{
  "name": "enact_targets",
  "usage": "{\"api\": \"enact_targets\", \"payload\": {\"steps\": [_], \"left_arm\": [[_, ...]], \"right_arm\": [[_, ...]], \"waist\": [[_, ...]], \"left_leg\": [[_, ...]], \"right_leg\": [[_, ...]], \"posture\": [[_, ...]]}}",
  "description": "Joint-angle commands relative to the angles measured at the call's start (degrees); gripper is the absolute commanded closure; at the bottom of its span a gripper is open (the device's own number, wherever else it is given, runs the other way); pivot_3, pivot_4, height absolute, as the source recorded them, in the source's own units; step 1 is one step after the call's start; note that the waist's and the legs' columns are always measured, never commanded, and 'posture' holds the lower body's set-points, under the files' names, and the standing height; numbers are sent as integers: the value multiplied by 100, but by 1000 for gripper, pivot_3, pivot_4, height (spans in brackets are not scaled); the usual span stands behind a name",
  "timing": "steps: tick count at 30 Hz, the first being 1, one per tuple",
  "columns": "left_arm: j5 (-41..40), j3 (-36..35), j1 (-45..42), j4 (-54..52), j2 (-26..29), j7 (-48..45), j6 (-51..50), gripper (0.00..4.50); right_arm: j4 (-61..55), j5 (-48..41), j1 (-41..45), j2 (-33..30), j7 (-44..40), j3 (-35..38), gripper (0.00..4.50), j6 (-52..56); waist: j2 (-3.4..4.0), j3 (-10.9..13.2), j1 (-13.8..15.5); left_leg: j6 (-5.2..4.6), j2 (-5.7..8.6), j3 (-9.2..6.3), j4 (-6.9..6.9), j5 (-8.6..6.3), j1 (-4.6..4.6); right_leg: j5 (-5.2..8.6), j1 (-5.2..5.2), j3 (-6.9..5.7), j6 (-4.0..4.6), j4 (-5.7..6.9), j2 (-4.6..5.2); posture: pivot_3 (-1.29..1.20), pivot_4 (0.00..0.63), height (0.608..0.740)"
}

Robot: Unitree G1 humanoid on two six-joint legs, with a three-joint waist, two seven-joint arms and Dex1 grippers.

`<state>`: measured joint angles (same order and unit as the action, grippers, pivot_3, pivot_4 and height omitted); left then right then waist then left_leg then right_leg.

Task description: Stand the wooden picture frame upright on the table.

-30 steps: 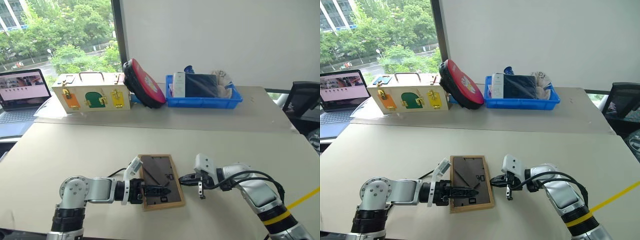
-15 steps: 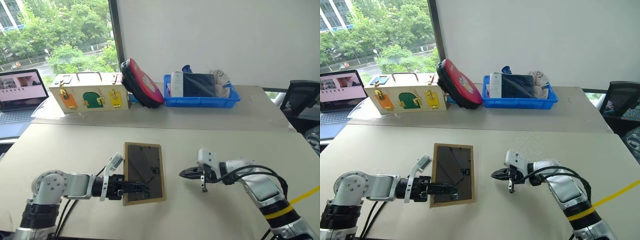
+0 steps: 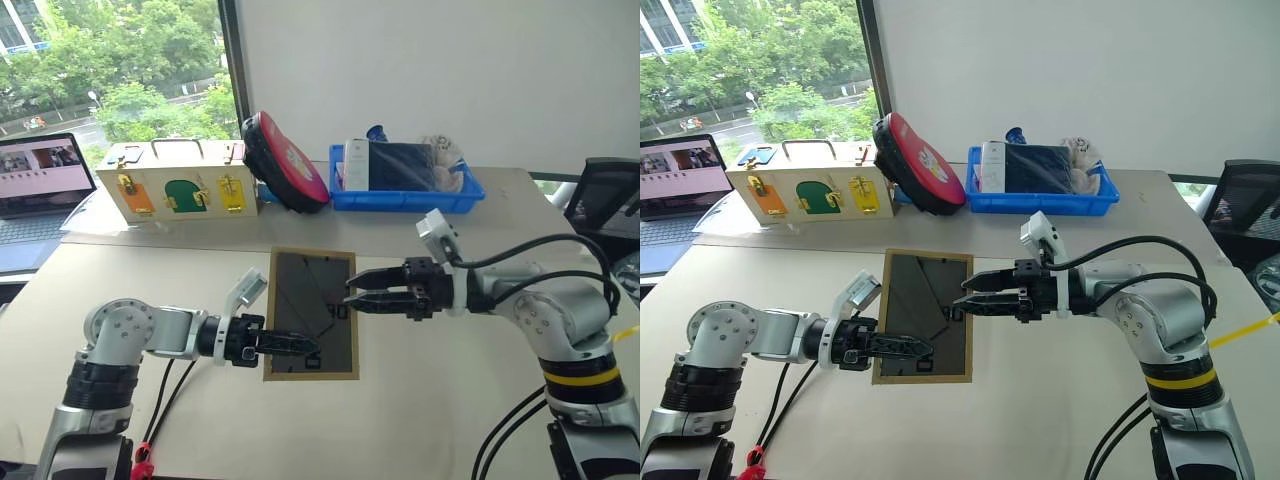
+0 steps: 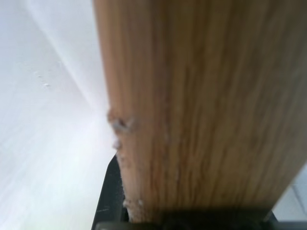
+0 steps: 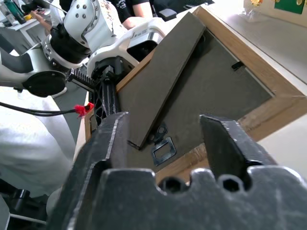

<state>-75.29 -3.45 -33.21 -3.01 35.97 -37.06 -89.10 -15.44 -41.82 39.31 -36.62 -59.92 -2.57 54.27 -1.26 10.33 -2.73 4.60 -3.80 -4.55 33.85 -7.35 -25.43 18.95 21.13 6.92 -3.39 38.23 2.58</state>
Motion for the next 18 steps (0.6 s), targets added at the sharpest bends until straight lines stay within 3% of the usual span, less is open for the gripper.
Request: {"api": "enact_targets", "payload": {"steps": [1,2,12,18], "left_arm": [[2,30,-207,-101,-51,-278,27,3808],[47,71,-234,-115,-68,-305,26,3808],[568,616,-707,-52,-339,-682,148,3808],[991,738,-817,83,-246,-1091,319,3808]], "right_arm": [[11,235,203,55,123,-157,268,-263],[33,275,225,35,98,-226,36,-272],[91,618,474,258,-52,-811,36,-548],[-144,389,511,227,-244,-711,36,-504]], "waist": [[0,0,-1],[0,0,6],[0,2,27],[1,2,23]], "left_leg": [[0,-1,0,0,0,0],[0,-1,0,0,0,0],[2,1,-1,4,1,-7],[3,0,-1,1,2,-8]], "right_leg": [[0,1,0,0,1,0],[0,1,-1,0,1,0],[0,3,-2,0,1,0],[0,5,-2,0,1,0]], "posture": [[0,150,735],[0,150,735],[0,150,735],[0,150,735]]}}
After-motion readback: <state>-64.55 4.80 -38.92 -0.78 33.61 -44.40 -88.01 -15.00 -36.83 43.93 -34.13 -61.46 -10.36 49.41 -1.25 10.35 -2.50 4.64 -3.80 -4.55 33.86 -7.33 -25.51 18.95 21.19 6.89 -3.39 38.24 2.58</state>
